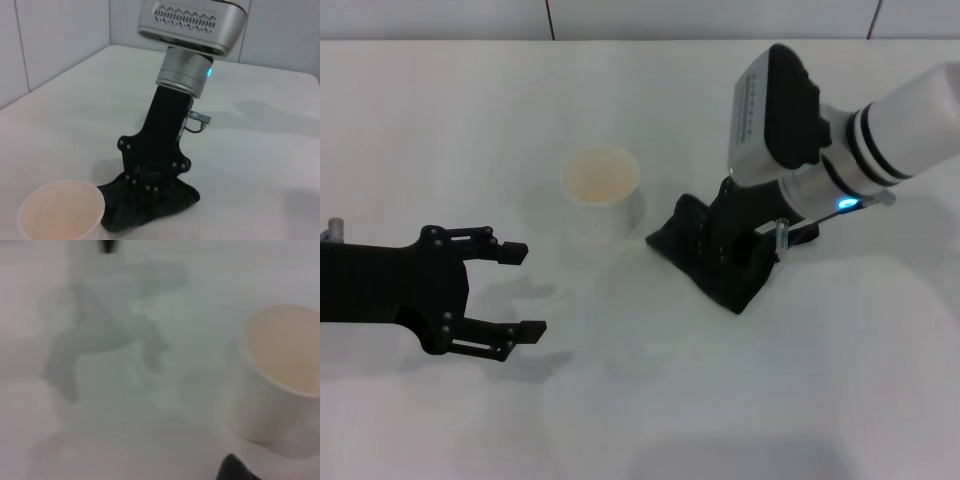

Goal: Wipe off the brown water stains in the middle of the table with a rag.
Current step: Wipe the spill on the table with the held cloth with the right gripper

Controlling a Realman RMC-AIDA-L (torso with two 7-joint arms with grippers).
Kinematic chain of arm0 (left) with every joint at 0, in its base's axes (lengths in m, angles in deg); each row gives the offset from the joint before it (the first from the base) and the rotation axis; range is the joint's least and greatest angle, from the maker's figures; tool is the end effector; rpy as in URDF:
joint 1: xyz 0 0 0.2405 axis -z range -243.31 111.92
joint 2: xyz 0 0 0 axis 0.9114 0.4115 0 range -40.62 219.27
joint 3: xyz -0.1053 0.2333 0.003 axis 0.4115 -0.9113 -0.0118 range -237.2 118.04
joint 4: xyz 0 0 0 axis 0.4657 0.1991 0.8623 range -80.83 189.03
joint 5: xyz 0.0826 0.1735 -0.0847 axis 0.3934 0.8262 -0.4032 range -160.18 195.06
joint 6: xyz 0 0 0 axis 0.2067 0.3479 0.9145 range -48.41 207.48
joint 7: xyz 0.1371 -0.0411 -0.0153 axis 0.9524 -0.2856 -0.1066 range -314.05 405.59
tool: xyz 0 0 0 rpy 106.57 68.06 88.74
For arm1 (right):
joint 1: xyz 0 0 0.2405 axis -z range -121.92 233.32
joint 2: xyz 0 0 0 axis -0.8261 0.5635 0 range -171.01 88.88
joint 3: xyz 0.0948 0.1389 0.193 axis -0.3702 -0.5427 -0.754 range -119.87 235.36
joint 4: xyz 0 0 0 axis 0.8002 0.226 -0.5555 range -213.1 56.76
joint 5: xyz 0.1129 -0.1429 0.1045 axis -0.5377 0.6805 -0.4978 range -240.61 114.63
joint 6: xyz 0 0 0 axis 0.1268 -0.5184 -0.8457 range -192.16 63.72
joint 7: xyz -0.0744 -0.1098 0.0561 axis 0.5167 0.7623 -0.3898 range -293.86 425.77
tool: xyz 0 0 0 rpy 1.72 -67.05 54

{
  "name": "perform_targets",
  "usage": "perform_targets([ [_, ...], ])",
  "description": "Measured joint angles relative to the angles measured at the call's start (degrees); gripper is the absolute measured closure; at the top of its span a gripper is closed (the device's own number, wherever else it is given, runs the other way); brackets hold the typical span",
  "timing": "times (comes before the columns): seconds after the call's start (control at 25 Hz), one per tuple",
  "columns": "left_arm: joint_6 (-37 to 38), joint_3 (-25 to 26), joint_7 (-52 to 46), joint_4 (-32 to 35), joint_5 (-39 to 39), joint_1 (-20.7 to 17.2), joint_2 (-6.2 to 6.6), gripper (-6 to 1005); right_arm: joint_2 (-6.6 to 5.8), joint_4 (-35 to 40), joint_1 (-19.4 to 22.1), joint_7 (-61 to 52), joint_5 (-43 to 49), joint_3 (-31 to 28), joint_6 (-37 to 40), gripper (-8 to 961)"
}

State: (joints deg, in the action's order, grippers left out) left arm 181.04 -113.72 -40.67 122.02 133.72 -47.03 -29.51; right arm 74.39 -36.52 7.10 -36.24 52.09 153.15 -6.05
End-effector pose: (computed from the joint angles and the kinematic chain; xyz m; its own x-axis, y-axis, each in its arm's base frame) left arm -0.2477 0.2855 0.0406 0.9494 0.1870 0.2523 0.2226 -0.9674 -0.1205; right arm 0.1604 0.3939 -0.0887 0.9878 -0.0634 0.1424 -0.0352 -0.9807 -0.1925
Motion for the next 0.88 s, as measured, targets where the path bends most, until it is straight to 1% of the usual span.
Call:
perform_targets([
  [0.12, -0.2, 0.0, 0.0, -0.1, 0.0, 0.0, 0.01, 107, -0.33, 0.2, 0.0, 0.0, 0.4, -0.6, 0.1, 932],
  [0.24, -0.4, 0.5, 0.2, -0.1, 0.0, 0.1, 0.02, 107, -0.57, 2.3, 0.8, 0.0, 2.4, -2.7, 3.1, 932],
  [0.36, -0.4, 0.7, 0.7, -0.2, 0.0, 0.1, 0.00, 107, -0.38, 5.9, 3.2, -0.2, 7.3, -8.8, 10.0, 931],
  [0.44, -0.5, 0.7, 0.9, -0.4, -0.3, 0.1, 0.02, 107, -0.32, 8.4, 4.9, -0.3, 9.4, -11.8, 13.0, 930],
  [0.56, -0.6, 0.7, 1.3, -0.7, -0.5, 0.1, 0.13, 107, -0.52, 11.2, 7.4, -0.3, 11.8, -15.7, 16.9, 928],
  [0.72, -0.7, 0.8, 1.3, -0.8, -0.6, 0.1, 0.18, 108, -0.66, 12.8, 9.6, -0.1, 15.3, -21.4, 21.5, 927],
  [0.88, -0.8, 1.0, 1.3, -0.8, -0.6, 0.1, 0.18, 108, -1.27, 13.9, 11.1, 0.2, 15.9, -23.7, 24.2, 925],
])
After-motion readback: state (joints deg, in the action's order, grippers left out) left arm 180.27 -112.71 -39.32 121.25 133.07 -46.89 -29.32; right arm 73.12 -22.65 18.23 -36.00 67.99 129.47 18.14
